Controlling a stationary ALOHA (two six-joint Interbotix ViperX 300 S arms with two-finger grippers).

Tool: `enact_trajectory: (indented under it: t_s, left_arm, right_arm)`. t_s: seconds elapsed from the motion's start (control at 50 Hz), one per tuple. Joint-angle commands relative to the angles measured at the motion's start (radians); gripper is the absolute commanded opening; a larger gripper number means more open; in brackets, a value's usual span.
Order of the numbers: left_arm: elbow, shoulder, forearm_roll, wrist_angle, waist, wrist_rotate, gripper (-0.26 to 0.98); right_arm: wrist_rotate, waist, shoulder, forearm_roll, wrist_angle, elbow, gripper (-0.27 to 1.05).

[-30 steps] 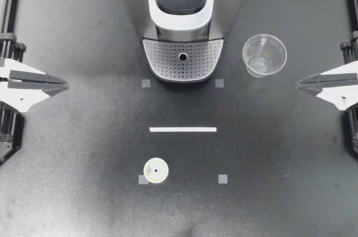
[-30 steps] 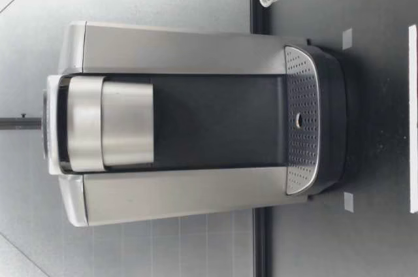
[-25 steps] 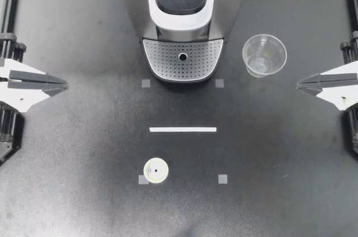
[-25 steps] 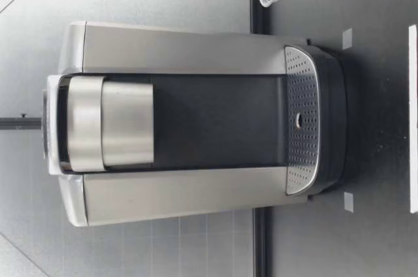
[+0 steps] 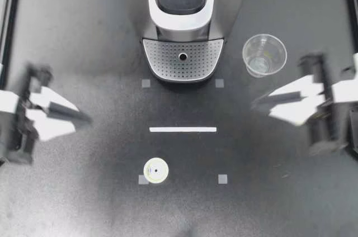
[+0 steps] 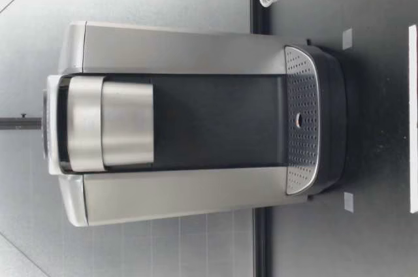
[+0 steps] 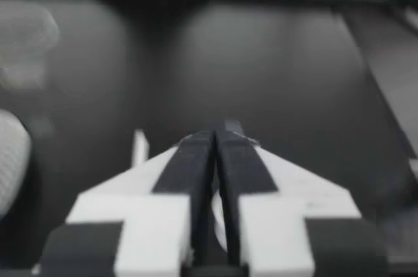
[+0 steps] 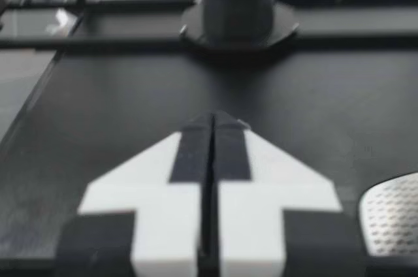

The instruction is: Place the coffee capsule inside the capsule container, then place the cup onto the center of the cup tray, then push the 'Hot Water' and 'Travel Mug' buttons.

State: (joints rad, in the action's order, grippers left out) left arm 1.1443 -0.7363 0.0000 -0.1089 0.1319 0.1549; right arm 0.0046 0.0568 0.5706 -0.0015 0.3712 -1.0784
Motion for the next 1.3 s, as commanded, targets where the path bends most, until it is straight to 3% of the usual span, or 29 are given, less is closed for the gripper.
enact_trajectory:
  t_s: [0.0,0.32,0.54,0.74,0.96,1.28]
  left_arm:
    - [-0.037,0.054,0.002,0.023,0.025,0.029,0.11]
    - [-0.074,0.276,0.002,0.028,0.074,0.097,0.11]
    - [-0.107,0.382,0.002,0.026,0.080,0.086,0.13]
    - [-0.132,0.462,0.008,0.026,0.087,0.063,0.32]
    - [-0.158,0.537,0.009,0.026,0.087,0.000,0.76]
    - [-0.212,0.624,0.009,0.026,0.087,-0.114,0.76]
  right_arm:
    - [0.003,0.028,-0.083,-0.002,0.012,0.049,0.08]
    - [0.086,0.060,-0.414,-0.002,0.005,0.184,0.08]
    - [0.135,0.078,-0.512,-0.002,-0.023,0.239,0.08]
    - [0.141,0.098,-0.568,-0.002,-0.061,0.279,0.08]
    - [0.140,0.110,-0.623,-0.002,-0.080,0.316,0.08]
    - [0.140,0.127,-0.690,-0.002,-0.092,0.368,0.08]
